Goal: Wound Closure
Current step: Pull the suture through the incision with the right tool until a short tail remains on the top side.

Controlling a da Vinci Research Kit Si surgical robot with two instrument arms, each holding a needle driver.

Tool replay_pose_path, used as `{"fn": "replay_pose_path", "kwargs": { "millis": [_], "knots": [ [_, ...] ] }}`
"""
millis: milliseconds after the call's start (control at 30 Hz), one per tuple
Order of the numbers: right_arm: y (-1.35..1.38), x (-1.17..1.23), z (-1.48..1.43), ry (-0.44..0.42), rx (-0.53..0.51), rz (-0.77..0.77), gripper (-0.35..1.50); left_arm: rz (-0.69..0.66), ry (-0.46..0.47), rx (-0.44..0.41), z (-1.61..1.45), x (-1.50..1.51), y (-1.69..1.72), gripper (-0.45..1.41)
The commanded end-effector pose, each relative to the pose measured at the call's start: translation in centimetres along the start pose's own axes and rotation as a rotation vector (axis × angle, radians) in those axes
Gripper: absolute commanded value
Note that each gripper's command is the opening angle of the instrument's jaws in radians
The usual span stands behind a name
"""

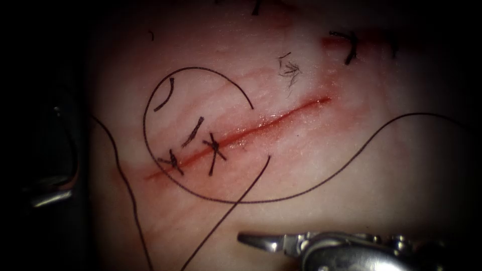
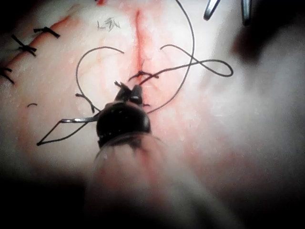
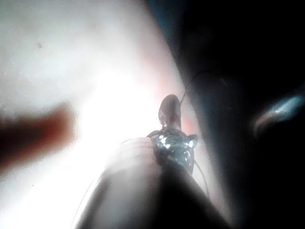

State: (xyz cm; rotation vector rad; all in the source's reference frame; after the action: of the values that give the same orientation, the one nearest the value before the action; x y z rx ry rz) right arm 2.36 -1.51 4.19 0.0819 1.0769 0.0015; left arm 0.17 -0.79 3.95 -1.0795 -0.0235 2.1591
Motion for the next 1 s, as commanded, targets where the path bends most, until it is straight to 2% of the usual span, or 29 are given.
{"fn": "replay_pose_path", "kwargs": {
  "millis": [33, 133, 267, 400, 600, 900, 967, 1000],
  "knots": [
    [0.27, -0.1, -0.07, 0.004, -0.037, -0.02, 1.23, 0.009, -0.012, 0.014, 0.08, -0.01, -0.03, -0.35],
    [0.5, -0.27, -0.15, 0.001, -0.085, -0.04, 1.25, 0.024, -0.051, 0.051, 0.1, -0.07, -0.07, -0.35],
    [0.66, -0.59, -0.01, -0.008, -0.092, -0.047, 1.28, 0.017, -0.053, 0.043, 0.14, -0.08, -0.03, -0.35],
    [0.68, -0.91, 0.23, 0.003, -0.073, -0.072, 1.3, 0.02, -0.052, 0.031, 0.19, -0.06, 0.01, -0.35],
    [0.63, -1.13, 0.54, -0.025, -0.015, -0.13, 1.25, 0.019, -0.05, 0.02, 0.22, -0.05, 0.04, -0.35],
    [0.51, -1.41, 0.83, -0.048, 0.048, -0.195, 0.99, 0.023, -0.05, 0.018, 0.24, -0.03, 0.08, -0.35],
    [0.54, -1.44, 0.83, -0.047, 0.05, -0.196, 0.83, 0.023, -0.049, 0.016, 0.24, -0.03, 0.08, -0.35],
    [0.56, -1.44, 0.83, -0.046, 0.05, -0.195, 0.57, 0.023, -0.049, 0.014, 0.25, -0.03, 0.08, -0.35]
  ]
}}
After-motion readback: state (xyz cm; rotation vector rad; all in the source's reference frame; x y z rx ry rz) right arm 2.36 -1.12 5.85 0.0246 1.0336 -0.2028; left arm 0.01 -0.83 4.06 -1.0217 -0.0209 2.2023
